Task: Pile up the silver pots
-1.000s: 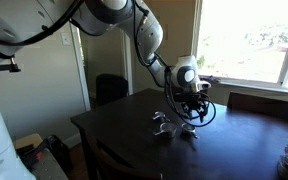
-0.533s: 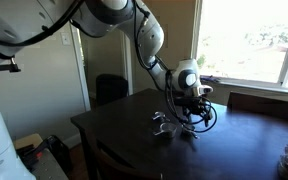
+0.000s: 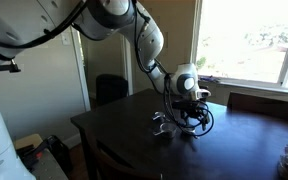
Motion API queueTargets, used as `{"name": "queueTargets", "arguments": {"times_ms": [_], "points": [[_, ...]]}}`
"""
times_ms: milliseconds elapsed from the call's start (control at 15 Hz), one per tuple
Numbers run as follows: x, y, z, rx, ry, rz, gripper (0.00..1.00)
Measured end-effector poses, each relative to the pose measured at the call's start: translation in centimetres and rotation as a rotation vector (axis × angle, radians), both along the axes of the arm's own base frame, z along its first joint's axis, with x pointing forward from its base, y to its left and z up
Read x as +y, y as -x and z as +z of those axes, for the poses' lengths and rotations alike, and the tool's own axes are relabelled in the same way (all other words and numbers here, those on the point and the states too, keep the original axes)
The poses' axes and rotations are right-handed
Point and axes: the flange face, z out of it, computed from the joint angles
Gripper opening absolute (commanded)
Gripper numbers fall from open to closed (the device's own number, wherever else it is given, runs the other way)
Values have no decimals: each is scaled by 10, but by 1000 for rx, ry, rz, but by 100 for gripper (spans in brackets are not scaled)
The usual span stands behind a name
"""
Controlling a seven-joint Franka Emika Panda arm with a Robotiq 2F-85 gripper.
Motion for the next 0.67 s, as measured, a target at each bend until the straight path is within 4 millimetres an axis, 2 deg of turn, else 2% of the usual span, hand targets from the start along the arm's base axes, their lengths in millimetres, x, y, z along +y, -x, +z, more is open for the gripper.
{"name": "queueTargets", "arguments": {"times_ms": [133, 200, 333, 400, 467, 533, 667], "points": [[5, -2, -5, -1, -6, 7, 96], [8, -4, -8, -2, -9, 10, 98], [12, -7, -12, -5, -14, 16, 93], [13, -8, -14, -5, -14, 18, 79], [13, -9, -16, -5, -13, 20, 73], [13, -10, -18, -6, -12, 20, 72], [12, -11, -22, -7, -11, 21, 75]]}}
